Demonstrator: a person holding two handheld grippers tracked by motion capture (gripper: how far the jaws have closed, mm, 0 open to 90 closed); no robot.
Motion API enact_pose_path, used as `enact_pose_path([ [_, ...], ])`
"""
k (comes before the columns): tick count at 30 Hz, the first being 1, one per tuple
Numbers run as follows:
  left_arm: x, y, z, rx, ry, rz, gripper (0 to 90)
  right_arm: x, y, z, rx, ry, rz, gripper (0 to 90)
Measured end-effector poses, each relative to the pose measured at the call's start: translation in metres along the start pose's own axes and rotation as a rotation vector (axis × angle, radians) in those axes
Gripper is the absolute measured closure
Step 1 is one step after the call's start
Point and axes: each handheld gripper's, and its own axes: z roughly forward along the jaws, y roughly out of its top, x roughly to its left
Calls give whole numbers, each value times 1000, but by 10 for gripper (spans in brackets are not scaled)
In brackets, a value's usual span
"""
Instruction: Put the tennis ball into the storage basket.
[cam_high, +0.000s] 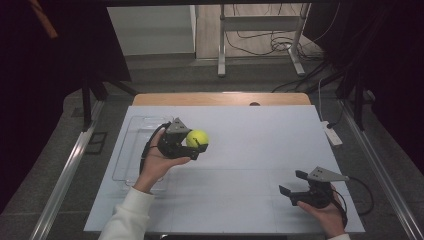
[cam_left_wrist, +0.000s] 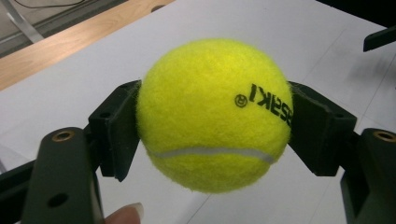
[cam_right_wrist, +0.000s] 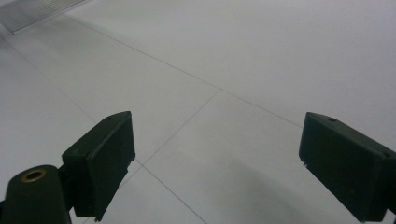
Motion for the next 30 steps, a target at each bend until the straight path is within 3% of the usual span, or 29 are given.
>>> enact_pose_path([
  [21, 10, 0, -11, -39, 29, -17, 260, 0, 0, 0, -2, 2, 0, 108],
  [30, 17, -2, -20, -67, 46, -46, 260, 0, 0, 0, -3, 2, 0, 108],
])
